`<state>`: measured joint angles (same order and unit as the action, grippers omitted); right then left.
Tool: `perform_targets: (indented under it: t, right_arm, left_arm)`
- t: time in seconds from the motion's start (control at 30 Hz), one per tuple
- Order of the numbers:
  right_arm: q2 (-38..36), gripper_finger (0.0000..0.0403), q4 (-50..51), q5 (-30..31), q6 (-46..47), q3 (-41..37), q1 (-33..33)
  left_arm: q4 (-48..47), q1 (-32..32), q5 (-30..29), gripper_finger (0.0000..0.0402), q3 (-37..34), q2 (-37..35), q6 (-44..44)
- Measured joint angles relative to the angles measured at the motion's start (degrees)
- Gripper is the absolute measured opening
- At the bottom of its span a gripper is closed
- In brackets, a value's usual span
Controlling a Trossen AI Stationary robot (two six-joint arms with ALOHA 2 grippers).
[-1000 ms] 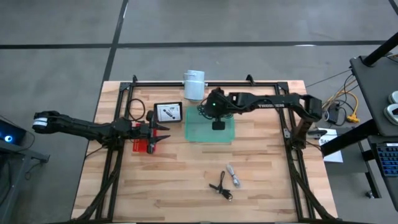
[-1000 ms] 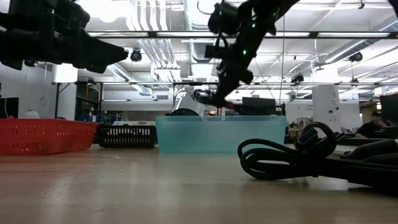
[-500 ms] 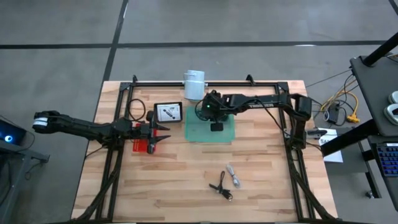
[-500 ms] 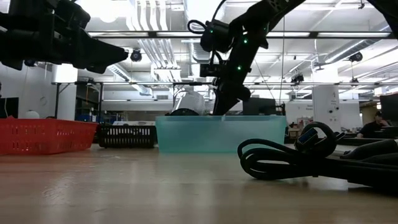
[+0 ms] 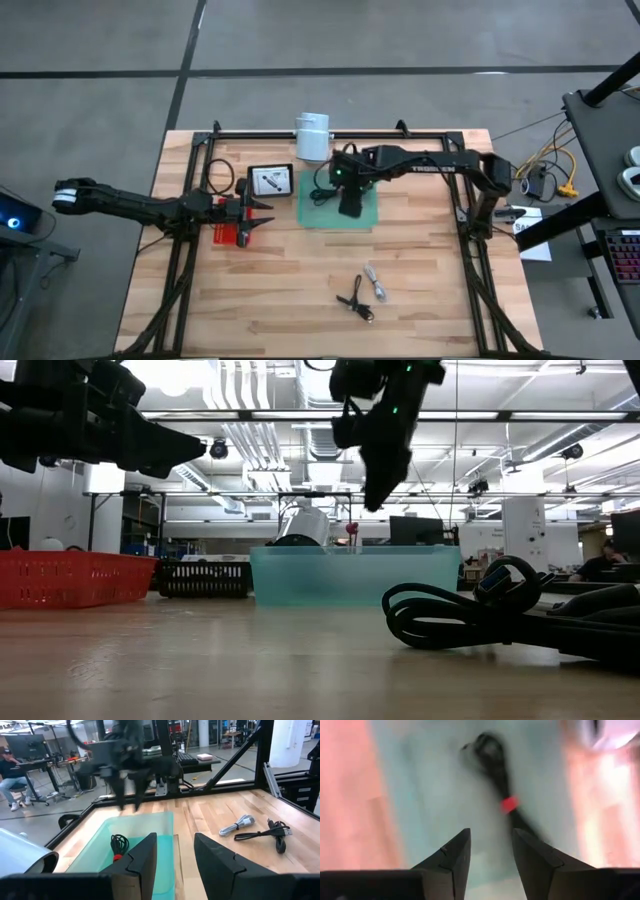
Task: Pick and place items into bin
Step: Put the white charger cable into the green bin
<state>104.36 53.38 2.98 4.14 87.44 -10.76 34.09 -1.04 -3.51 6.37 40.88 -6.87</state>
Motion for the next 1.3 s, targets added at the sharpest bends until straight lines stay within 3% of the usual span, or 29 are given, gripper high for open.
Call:
perform_targets:
  t: [0.17, 0.33, 0.67, 0.93, 1.3]
  right_arm:
    - [-1.9, 0.0132, 6.8, -5.8, 12.6, 0.4, 5.7]
    - [-2.0, 0.0127, 11.4, -6.2, 19.2, 0.1, 13.8]
    - [-2.0, 0.0134, 7.6, -5.8, 34.6, -5.8, 27.4]
    - [-2.0, 0.0167, -0.3, -0.4, 44.6, -13.0, 30.9]
    - [-2.0, 0.0189, -12.4, -3.3, 47.5, -21.2, 32.0]
  left_arm:
    - [0.0, 0.0, 0.0, 0.0115, 0.0, 0.0, 0.0]
    - [0.0, 0.0, 0.0, 0.0115, 0.0, 0.0, 0.0]
    - [0.1, 0.0, 0.0, 0.0115, 0.0, 0.0, 0.0]
    - [0.1, 0.0, 0.0, 0.0115, 0.0, 0.4, 0.0]
    - [1.5, 0.0, 0.0, 0.0115, 0.0, 0.3, -3.0]
